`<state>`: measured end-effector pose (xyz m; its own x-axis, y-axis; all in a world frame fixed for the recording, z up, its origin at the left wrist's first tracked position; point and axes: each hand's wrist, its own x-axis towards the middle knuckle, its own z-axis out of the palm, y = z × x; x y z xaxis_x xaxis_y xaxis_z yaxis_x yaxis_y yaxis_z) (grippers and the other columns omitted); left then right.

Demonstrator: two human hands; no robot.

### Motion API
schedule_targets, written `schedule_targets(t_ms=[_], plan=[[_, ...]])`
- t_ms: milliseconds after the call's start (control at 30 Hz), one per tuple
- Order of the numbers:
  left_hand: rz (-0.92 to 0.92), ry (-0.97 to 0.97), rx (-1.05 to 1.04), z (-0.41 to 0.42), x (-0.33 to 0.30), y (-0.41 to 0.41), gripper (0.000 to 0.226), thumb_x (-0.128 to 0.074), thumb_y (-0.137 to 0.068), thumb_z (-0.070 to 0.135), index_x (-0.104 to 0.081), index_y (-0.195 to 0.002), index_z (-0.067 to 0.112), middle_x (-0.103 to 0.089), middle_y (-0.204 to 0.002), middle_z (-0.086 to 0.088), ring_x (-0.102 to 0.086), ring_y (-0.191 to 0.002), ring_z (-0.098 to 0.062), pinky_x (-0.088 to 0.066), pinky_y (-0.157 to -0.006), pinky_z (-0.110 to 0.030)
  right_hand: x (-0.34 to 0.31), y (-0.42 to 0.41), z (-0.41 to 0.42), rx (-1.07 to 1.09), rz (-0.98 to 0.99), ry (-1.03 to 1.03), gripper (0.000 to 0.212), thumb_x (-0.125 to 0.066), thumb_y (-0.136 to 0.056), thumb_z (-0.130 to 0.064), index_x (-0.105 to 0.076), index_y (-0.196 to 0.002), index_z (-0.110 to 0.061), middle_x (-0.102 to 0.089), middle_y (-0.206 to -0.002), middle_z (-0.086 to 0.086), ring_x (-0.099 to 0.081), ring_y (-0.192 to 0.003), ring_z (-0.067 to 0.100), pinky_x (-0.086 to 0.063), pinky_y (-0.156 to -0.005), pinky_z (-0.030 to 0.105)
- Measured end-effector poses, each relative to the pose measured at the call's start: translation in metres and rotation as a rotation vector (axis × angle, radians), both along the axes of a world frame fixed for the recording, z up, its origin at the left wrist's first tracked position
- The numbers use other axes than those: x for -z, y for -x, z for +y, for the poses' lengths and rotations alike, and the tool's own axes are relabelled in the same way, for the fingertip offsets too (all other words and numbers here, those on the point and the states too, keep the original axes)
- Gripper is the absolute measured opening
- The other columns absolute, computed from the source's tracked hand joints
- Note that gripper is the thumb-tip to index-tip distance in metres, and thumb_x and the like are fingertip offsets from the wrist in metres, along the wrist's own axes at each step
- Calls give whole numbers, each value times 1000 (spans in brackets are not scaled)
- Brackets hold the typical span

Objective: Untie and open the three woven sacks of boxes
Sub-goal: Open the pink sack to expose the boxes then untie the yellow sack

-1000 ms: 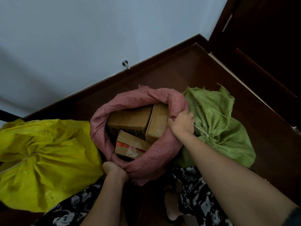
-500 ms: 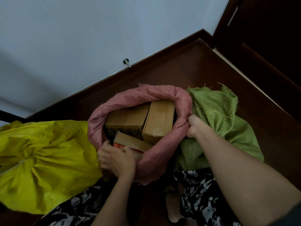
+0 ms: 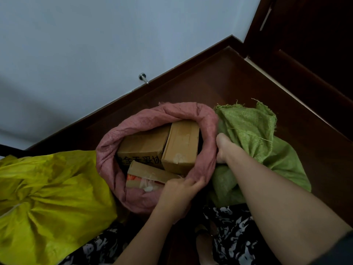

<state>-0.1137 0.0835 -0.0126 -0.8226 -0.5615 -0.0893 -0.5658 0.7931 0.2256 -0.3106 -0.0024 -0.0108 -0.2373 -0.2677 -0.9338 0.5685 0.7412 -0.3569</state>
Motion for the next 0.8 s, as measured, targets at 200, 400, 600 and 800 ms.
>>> schedule_targets(t_ms=[200, 400, 600, 800], plan=[[-131, 22, 323, -3, 7, 13, 67, -62, -80, 33, -38, -138, 10, -63, -106, -7, -64, -78, -24, -49, -60, -30, 2, -9, -18, -311, 898, 90, 43, -44, -91, -17, -44, -131, -3, -53, -132, 21, -53, -117, 38, -43, -97, 39], [105, 21, 114, -68, -16, 7, 36, -42, -94, 31, -53, -125, 15, -56, -106, -1, -60, -92, -21, -46, -76, -31, 15, -20, -29, -638, 1234, 250, 71, -64, -87, -38, -30, -143, -13, -35, -138, 12, -41, -125, 31, -41, -99, 40], [-94, 141, -431, -168, 11, 8, 64, -44, -97, 37, -16, -152, 18, -19, -158, -4, -17, -146, -24, -17, -118, -41, 34, 2, -41, -785, 1220, 366, 42, -57, -92, -12, -53, -134, -9, -50, -131, 14, -56, -113, 30, -40, -99, 30], [-303, 54, -656, -217, 49, -1, 76, -55, -91, 40, -15, -151, 15, -31, -152, -13, -28, -141, -31, -15, -116, -47, 38, 25, -43, -664, 1056, 421, 27, -63, -91, -16, -68, -114, -2, -70, -108, 10, -63, -100, 20, -40, -84, 17]])
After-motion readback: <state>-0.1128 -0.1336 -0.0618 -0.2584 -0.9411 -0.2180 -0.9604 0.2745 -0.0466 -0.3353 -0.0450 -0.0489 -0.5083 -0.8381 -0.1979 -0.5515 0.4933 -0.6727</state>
